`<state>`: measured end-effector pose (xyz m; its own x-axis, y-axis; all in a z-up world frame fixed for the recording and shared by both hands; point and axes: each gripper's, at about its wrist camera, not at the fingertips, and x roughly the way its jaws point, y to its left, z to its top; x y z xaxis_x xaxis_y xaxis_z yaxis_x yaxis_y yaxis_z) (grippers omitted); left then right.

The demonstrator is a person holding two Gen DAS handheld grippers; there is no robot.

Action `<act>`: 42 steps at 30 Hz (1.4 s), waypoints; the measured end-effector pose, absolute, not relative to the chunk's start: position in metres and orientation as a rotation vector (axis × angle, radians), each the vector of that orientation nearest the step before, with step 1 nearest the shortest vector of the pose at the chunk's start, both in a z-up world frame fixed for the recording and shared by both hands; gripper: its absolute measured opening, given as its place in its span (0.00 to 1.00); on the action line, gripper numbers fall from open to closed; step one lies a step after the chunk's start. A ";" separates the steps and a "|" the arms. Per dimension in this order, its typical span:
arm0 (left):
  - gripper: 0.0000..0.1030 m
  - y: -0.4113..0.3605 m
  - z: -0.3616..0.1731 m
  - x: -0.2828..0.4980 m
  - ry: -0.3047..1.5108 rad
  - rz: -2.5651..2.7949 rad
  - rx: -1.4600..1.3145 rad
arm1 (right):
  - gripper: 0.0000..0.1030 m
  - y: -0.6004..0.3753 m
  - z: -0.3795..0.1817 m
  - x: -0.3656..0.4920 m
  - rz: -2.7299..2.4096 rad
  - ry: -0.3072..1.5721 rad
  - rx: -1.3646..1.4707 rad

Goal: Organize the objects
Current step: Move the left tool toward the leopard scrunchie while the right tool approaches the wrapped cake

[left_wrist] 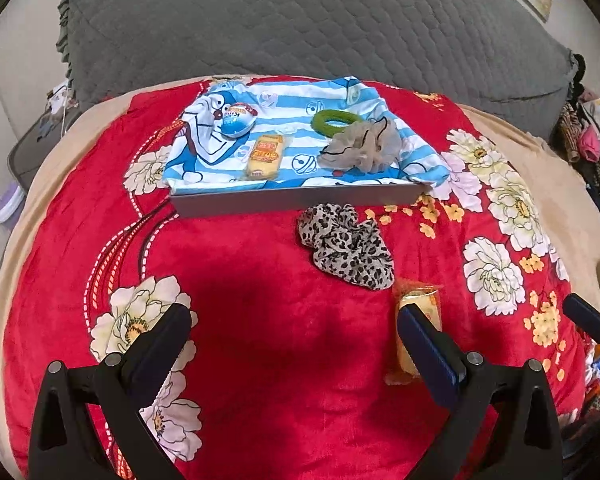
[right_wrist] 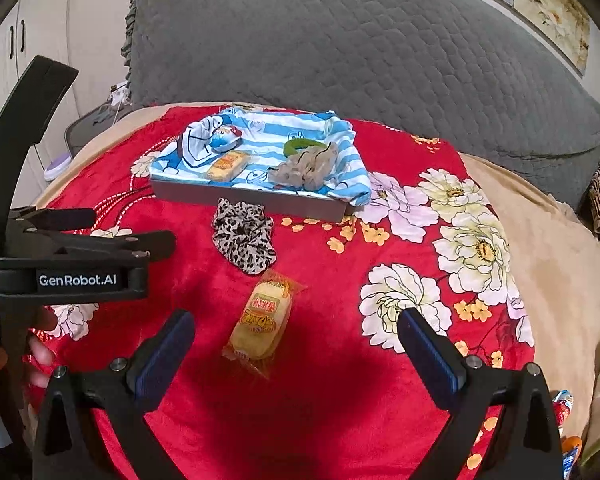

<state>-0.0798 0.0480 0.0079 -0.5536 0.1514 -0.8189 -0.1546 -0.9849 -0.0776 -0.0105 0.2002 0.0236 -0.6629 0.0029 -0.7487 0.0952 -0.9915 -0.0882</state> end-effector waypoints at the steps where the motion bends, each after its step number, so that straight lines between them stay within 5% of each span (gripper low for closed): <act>1: 1.00 0.048 0.007 -0.081 0.004 2.623 -1.384 | 0.99 0.200 0.023 -0.011 -2.815 0.186 1.269; 42: 1.00 0.066 -0.062 -0.176 -0.040 2.545 -1.497 | 0.99 0.199 -0.052 -0.066 -2.773 0.130 1.577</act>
